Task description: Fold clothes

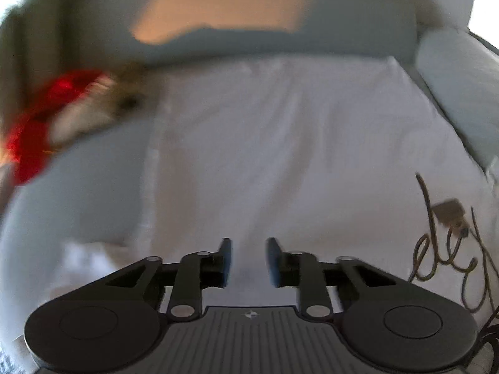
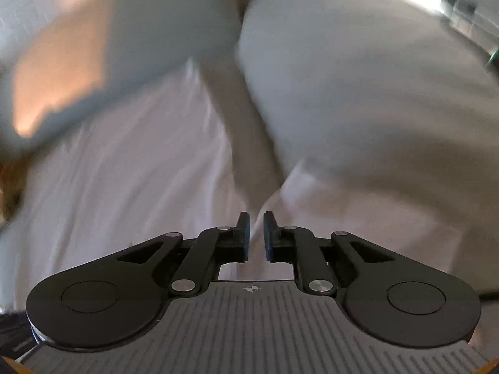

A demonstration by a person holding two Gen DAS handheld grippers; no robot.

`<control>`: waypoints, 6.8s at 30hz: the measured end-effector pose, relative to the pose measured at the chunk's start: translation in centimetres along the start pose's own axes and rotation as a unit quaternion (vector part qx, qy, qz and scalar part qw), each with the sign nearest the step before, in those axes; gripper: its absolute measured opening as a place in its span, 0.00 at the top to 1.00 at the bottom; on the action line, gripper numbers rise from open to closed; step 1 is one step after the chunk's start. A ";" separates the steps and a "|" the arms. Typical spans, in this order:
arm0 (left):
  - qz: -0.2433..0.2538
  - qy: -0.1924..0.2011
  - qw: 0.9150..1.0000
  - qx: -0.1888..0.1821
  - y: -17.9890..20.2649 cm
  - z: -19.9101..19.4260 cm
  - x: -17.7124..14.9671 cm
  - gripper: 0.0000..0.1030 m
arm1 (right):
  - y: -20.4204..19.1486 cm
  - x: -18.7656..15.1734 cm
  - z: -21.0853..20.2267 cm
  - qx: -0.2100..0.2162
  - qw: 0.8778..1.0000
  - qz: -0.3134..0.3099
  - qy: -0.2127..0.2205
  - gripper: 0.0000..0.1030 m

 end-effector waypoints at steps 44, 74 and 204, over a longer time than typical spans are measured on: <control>-0.004 0.071 0.992 -0.107 7.3 -15.5 -14.7 0.62 | -1.0 -19.0 -13.7 0.116 0.978 -0.119 -0.130 0.70; 0.074 0.050 0.974 -0.208 21.2 -12.4 -9.2 0.69 | 16.4 -0.3 -6.6 0.187 0.964 0.184 0.039 0.83; -0.076 0.066 0.994 -0.037 1.7 -9.5 -15.3 0.67 | -5.7 -18.1 -9.1 0.085 0.971 -0.219 -0.040 0.54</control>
Point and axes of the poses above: each gripper's, at about its wrist camera, not at the fingertips, and z roughly the way its jaws point, y to its right, x to its top, the point moved 10 cm from there along z, roughly the way its jaws point, and after that the axes turned 15 degrees about x, right-handed, at the moved point
